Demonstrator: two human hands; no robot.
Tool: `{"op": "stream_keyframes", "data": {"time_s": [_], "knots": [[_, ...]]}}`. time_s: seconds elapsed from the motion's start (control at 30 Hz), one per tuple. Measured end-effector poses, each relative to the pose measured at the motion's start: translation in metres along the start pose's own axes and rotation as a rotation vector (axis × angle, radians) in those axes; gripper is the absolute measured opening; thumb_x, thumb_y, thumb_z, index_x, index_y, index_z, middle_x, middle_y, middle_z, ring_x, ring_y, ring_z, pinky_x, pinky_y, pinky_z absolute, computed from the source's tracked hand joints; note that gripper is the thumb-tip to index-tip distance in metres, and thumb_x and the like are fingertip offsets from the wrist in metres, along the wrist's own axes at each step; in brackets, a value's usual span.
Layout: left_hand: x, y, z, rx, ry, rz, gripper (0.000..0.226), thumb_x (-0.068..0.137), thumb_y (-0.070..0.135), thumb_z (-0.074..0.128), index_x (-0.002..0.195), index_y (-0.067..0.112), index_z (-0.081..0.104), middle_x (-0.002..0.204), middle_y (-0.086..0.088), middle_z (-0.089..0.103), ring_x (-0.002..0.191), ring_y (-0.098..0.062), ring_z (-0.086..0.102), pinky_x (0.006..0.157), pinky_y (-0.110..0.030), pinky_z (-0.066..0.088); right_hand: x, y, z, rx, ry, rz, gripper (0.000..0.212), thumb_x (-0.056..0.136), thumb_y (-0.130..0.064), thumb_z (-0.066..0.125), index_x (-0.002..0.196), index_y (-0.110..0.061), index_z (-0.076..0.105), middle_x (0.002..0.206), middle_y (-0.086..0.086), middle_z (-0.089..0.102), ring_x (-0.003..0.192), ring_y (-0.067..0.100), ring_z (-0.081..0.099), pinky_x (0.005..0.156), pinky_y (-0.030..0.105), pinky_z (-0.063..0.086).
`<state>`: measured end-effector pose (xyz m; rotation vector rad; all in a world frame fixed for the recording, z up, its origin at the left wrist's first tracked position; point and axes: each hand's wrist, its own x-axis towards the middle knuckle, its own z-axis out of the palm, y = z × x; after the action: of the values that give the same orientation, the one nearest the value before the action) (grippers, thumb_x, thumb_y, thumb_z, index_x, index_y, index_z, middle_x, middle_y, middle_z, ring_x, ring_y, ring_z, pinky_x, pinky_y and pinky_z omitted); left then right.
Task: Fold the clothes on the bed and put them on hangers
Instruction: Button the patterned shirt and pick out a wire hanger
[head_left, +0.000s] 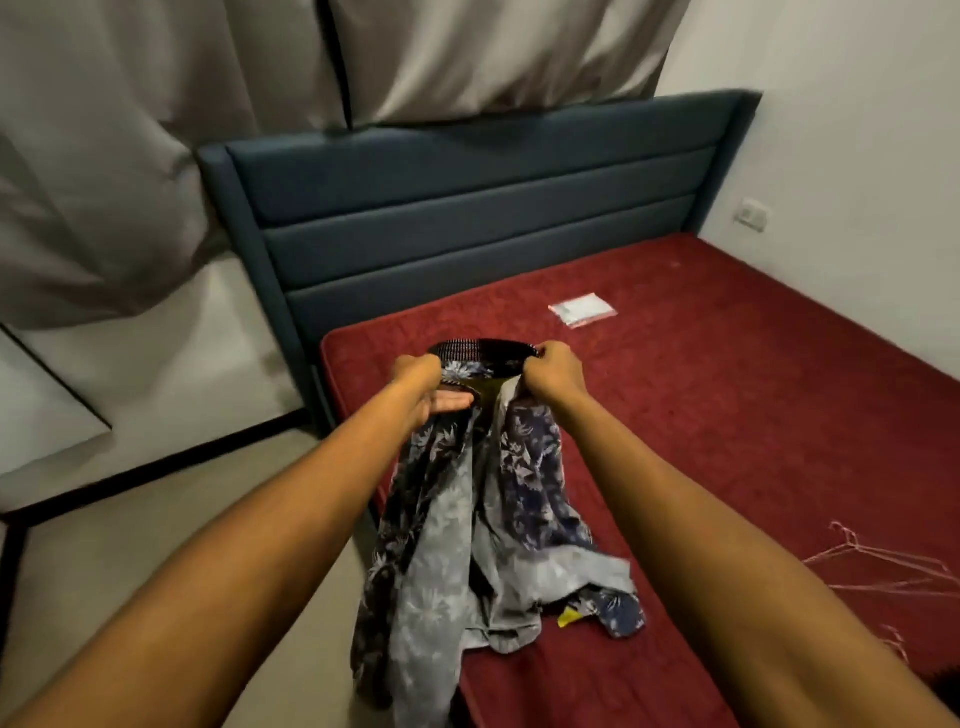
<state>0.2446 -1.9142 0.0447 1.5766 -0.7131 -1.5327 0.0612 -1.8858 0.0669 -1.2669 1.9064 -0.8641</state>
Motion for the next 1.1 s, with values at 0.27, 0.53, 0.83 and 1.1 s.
{"op": "stream_keyframes", "data": {"time_s": [0.27, 0.53, 0.83, 1.1], "knots": [[0.26, -0.055, -0.002, 0.189, -0.092, -0.044, 0.026, 0.101, 0.009, 0.052, 0.127, 0.005, 0.054, 0.114, -0.016, 0.068, 0.076, -0.02, 0.067, 0.047, -0.023, 0.052, 0.218, 0.079, 0.155, 0.112, -0.247, 0.189, 0.024, 0.093, -0.018, 0.061, 0.112, -0.004, 0.059, 0.101, 0.025, 0.071, 0.079, 0.034, 0.074, 0.07, 0.057, 0.063], [0.314, -0.195, -0.053, 0.409, 0.058, 0.189, 0.056, 0.084, -0.009, 0.049, 0.138, 0.005, 0.055, 0.113, -0.013, 0.072, 0.108, -0.033, 0.068, 0.082, -0.032, 0.056, 0.225, 0.183, 0.215, -0.41, -0.37, 0.13, 0.053, 0.094, -0.01, 0.06, 0.145, -0.011, 0.045, 0.107, 0.014, 0.072, 0.091, 0.036, 0.07, 0.08, 0.046, 0.06], [0.217, -0.308, -0.103, 0.796, 0.356, 0.177, 0.024, 0.082, 0.031, 0.055, 0.098, 0.015, 0.064, 0.086, -0.01, 0.069, 0.082, -0.035, 0.065, 0.07, -0.041, 0.053, 0.152, 0.283, 0.225, -0.618, -0.551, 0.068, 0.048, 0.086, -0.01, 0.066, 0.134, -0.007, 0.061, 0.127, 0.022, 0.062, 0.116, 0.041, 0.062, 0.101, 0.041, 0.05], [0.165, -0.346, -0.104, 1.031, 0.44, 0.071, 0.029, 0.089, 0.051, 0.064, 0.089, 0.023, 0.057, 0.082, -0.006, 0.067, 0.079, -0.032, 0.066, 0.07, -0.034, 0.046, 0.126, 0.358, 0.205, -0.784, -0.402, -0.04, 0.046, 0.087, -0.025, 0.065, 0.124, -0.003, 0.048, 0.113, 0.022, 0.067, 0.104, 0.041, 0.067, 0.083, 0.045, 0.053]]}}
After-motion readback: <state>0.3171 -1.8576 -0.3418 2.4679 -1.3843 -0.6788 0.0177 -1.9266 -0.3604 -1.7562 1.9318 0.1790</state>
